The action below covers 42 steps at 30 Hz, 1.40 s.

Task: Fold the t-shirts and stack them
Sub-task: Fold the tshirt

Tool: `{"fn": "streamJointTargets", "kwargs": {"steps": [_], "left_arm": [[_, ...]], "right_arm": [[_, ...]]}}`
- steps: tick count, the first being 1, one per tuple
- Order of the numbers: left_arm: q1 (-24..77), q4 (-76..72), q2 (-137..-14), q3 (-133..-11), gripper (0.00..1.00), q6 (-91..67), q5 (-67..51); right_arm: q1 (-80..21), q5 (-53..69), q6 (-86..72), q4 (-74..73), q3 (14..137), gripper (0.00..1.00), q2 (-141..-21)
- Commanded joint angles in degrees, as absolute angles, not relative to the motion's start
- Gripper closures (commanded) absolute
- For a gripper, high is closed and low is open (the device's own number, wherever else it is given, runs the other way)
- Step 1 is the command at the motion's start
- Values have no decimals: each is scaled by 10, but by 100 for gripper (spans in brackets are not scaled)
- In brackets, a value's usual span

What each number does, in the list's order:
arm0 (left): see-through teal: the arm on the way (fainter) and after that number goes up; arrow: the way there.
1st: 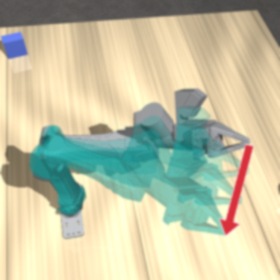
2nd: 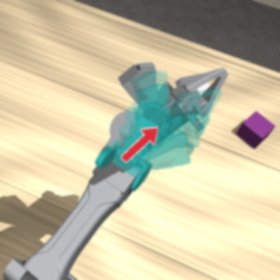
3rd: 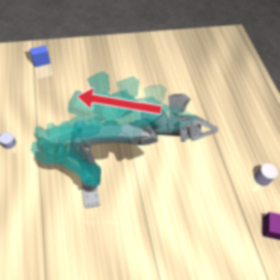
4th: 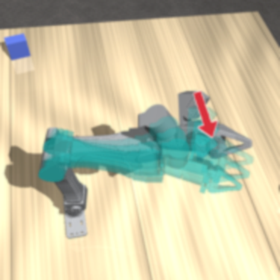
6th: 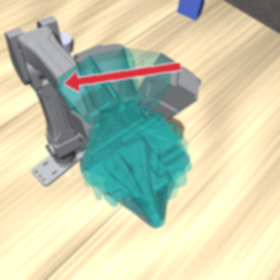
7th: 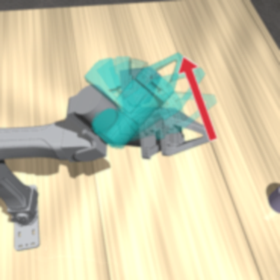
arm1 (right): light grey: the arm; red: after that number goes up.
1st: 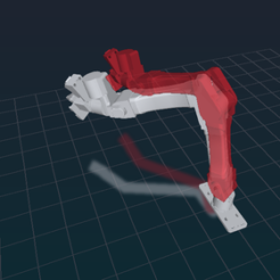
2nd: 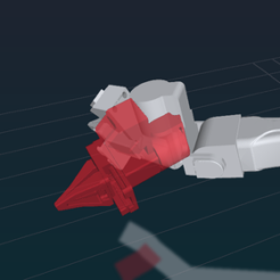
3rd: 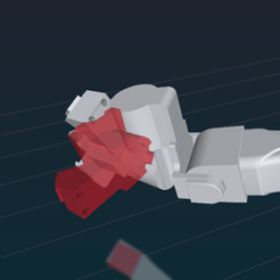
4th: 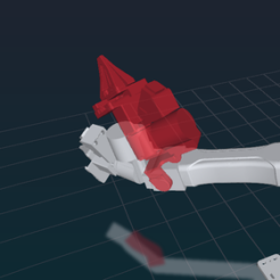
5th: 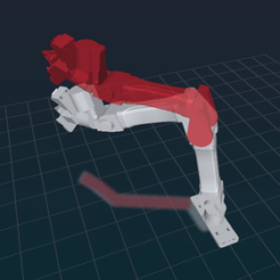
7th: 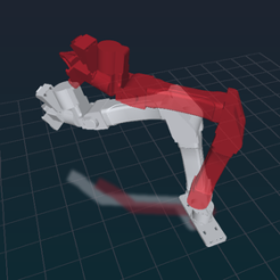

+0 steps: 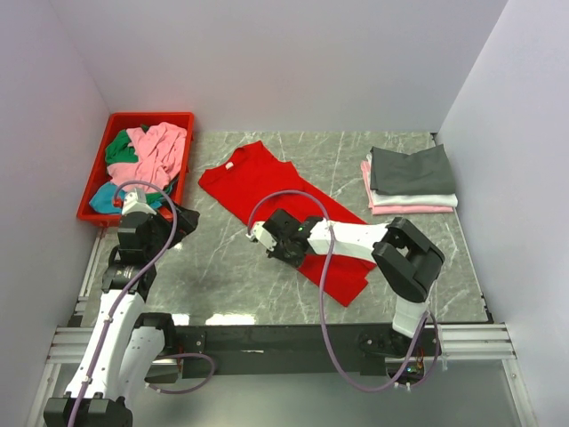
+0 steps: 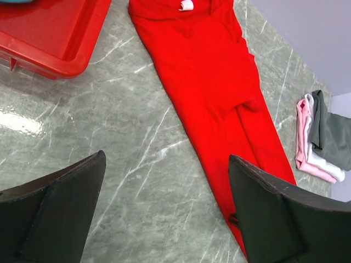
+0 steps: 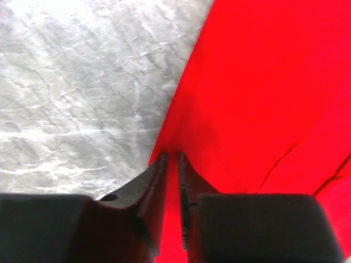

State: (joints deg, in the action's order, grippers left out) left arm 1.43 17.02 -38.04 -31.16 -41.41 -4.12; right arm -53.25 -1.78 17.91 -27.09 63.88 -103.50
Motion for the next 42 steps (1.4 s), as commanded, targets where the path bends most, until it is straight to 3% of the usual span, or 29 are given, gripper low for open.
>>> {"fn": "streamJointTargets", "kwargs": {"steps": [1,4,12,25,28,29,34,38,42], "left_arm": [[14,152,-376,-313,2,-410,-54],[14,155,-376,-315,2,-407,-54],[14,156,-381,-320,2,-403,-52],[13,124,-449,-341,2,-397,-76],[13,106,-479,-356,3,-393,-98],[14,96,-487,-358,3,-392,-107],[14,15,-577,-358,10,-424,-165],[26,13,-698,-411,20,-460,-162],[67,55,-847,-509,25,-475,-82]], "right_arm": [[-526,66,170,-318,645,85,-1072],[-524,91,174,-323,658,100,-1084],[-539,170,150,-350,728,100,-1114],[-554,228,145,-428,982,100,-1214],[-495,252,195,-443,970,89,-1145],[-472,262,206,-443,962,79,-1098],[-337,294,224,-400,905,50,-1010],[-218,398,193,-401,914,46,-1042],[-136,449,195,-408,904,44,-1063]]}}
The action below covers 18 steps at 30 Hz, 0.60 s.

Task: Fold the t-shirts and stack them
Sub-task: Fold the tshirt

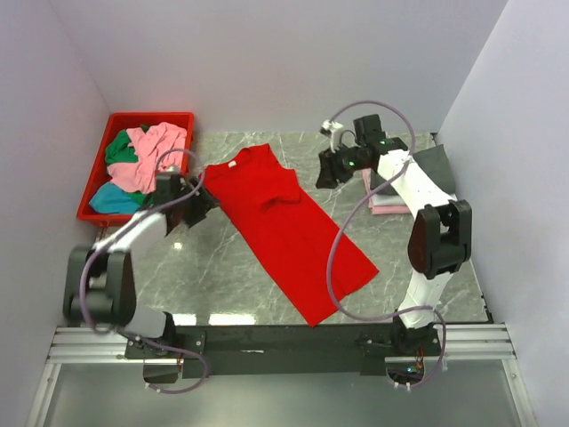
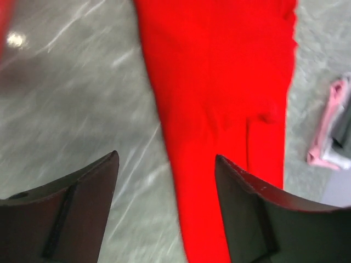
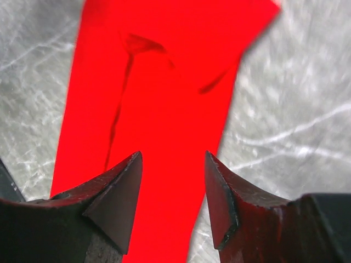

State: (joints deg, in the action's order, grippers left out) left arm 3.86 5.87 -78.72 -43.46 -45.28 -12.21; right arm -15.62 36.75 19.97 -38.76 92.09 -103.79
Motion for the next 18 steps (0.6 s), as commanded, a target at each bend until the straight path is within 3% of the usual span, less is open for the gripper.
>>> {"fn": "streamJointTargets", "kwargs": {"steps": [1,4,10,18], "left_arm": [[76,85,-872,-532,31,-476,-43],[99,152,-980,-668,37,-497,41],[112,271,-1135,-813,45,-517,148],[113,301,-1173,-849,48,-508,192]], "right_arm": [[-128,453,198,-405,890,44,-1061],[-113,459,205,-395,860,43,-1040],[-98,474,216,-390,823,43,-1013],[-89,487,220,-390,805,43,-1010]]}}
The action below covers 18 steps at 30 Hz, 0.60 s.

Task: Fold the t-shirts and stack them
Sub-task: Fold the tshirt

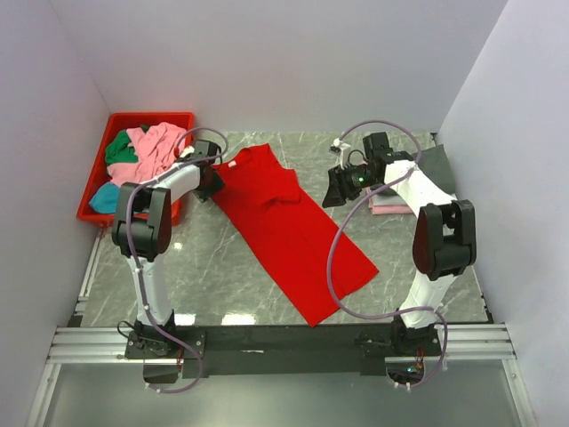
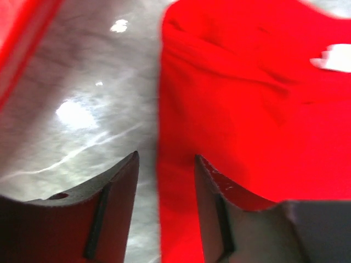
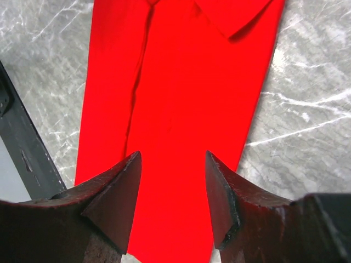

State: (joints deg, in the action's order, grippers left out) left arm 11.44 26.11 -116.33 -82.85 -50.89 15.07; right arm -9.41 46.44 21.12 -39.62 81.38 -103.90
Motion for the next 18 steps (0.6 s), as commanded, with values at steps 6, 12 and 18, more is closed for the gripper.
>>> {"fn": "streamJointTargets", "kwargs": {"steps": [6,12,18], "left_arm": [[113,346,-1252,-942,64,-477,173],[102,360,-1316,-1037,84,-442,162],[85,330,-1382,-1144,86,-395,80]], "right_arm": [[-85,498,220,-389,791,43,-1005],[-84,486,231,-396,777,43,-989],[-84,471,244,-401,774,43,-987]]}}
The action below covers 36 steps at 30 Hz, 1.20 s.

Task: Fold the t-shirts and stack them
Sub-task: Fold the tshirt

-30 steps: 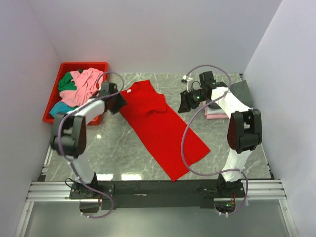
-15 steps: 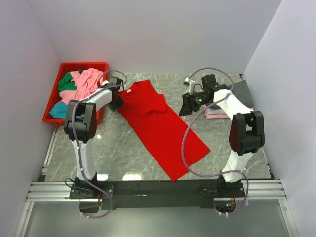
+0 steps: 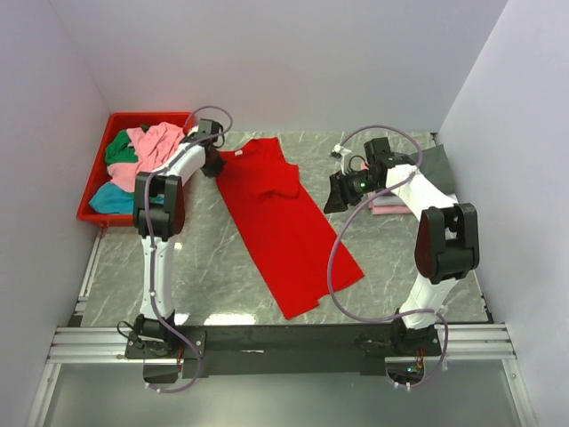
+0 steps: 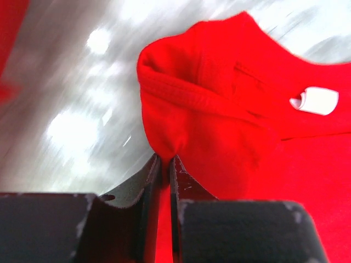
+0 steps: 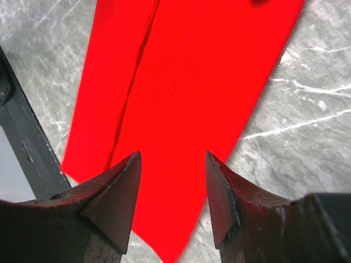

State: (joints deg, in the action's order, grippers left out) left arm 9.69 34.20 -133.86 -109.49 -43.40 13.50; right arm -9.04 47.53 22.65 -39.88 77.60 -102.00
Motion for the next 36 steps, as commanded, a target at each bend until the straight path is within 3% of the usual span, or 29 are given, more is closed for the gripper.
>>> {"fn": "streamJointTargets", "kwargs": {"steps": [1,5,7,12,17,21,28,36], "left_arm": [[84,331,-1392,-1164,86,-389,65],[81,336,-1411,-1221,84,-364,4],[80,285,-1376,-1164,75,-353,-18],[71,160,-1171,-965,39,-324,-21],[51,107,-965,-850,28,-282,-37],[24,57,-794,-680,17,-272,-48],[2,79,-537,-486,16,-208,-103],[2,117,-422,-424,16,-179,-74]], "right_arm": [[-85,467,246,-402,773,43,-987],[-87,447,244,-386,771,43,-983],[-87,441,230,-372,772,43,-987],[-98,403,80,-285,840,41,-1082],[-118,389,-103,-214,957,41,-1202],[-127,322,-267,-156,996,41,-1272],[-126,341,-369,-120,1079,41,-1374],[-125,351,-471,-118,1184,45,-1478]]}}
